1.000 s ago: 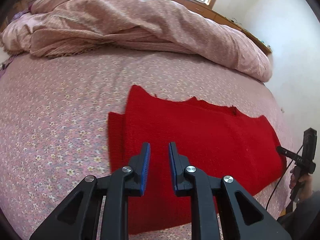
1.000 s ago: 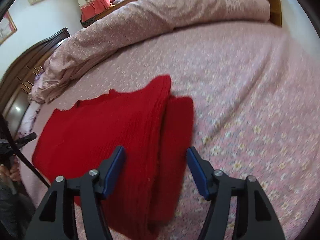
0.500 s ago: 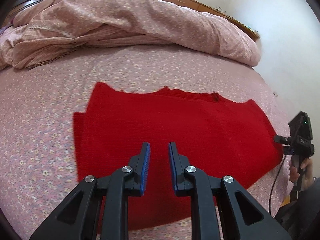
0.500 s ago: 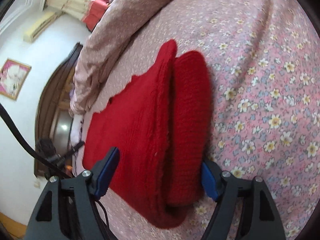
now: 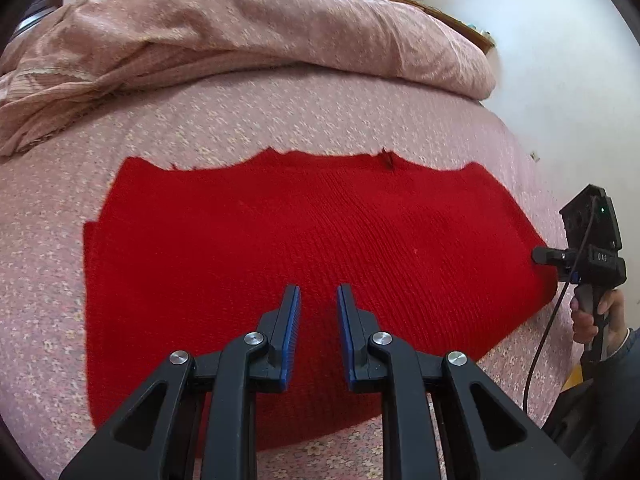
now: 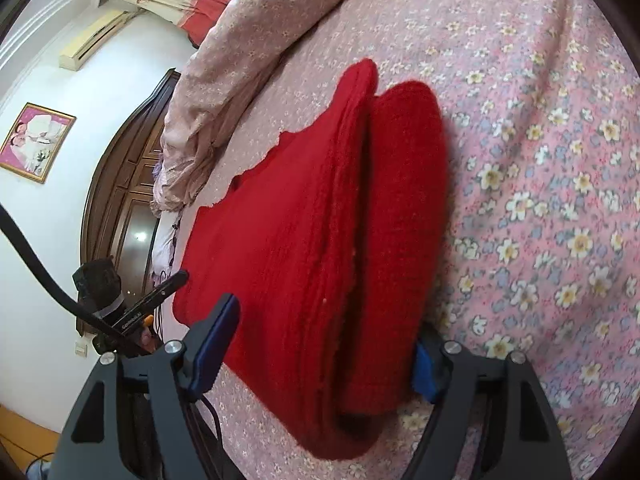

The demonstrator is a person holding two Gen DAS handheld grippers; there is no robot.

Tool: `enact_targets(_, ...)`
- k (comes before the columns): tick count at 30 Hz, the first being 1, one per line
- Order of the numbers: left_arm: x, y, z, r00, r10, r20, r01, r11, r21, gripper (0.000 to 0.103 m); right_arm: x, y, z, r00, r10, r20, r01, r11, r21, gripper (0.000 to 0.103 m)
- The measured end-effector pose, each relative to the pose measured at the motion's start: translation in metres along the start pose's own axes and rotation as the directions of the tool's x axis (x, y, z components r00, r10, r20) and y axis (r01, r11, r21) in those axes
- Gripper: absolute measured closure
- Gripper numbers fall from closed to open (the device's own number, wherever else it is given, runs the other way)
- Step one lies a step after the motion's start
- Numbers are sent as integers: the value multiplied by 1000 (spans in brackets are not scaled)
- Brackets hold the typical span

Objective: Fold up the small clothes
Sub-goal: 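Grasp the folded edge of the cardigan with the right gripper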

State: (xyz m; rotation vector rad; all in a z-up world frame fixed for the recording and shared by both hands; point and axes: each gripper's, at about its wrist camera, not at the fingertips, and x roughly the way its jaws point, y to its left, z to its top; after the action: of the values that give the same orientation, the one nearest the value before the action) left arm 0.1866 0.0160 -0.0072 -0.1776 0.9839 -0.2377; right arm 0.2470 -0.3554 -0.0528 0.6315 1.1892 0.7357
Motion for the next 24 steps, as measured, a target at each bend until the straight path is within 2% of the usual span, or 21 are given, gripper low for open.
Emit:
enact_targets(2, 3, -5, 0, 1000, -17, -5, 17, 1000, -1, 92, -1, -3, 0, 1000, 11, 22, -11, 1000, 29, 27)
enact_targets(3, 4, -7, 0, 1000, -25, -4, 25, 1000, -4, 92, -3, -7, 0, 999, 18, 35, -19, 999, 44, 32)
enact_targets(5, 5, -13, 1, 999, -52, 0, 52, 999, -15, 92, -2, -11, 1, 998, 16, 62, -21, 997, 77, 47)
enact_targets(6, 5, -17, 2, 998, -66, 3, 66, 998, -21, 92, 0, -13, 2, 998, 4, 67, -10, 996, 88, 60)
enact_targets(7, 6, -20, 3, 997, -79, 7, 79, 996, -28, 92, 2, -14, 2, 998, -2, 68, -4, 995, 95, 68)
enact_targets(10, 12, -35, 7, 990, -142, 6, 142, 989, -48, 92, 5, -10, 2, 997, -26, 69, 20, 997, 79, 77)
enact_targets(15, 24, -49, 6, 989, -145, -10, 144, 988, -54, 98, 2, 3, 4, 995, -57, 86, 53, 998, 45, 80)
enact_targets(18, 37, -50, -1, 994, -99, -41, 97, 994, -50, 99, 2, 5, 5, 994, -71, 89, 67, 997, 44, 80)
enact_targets(20, 42, -48, -3, 994, -96, -45, 94, 994, -53, 99, 5, 8, 7, 992, -84, 89, 81, 996, 40, 80)
enact_targets(24, 25, -47, 0, 992, -123, -30, 120, 989, -87, 99, 5, 12, 9, 991, -98, 92, 95, 995, 36, 80)
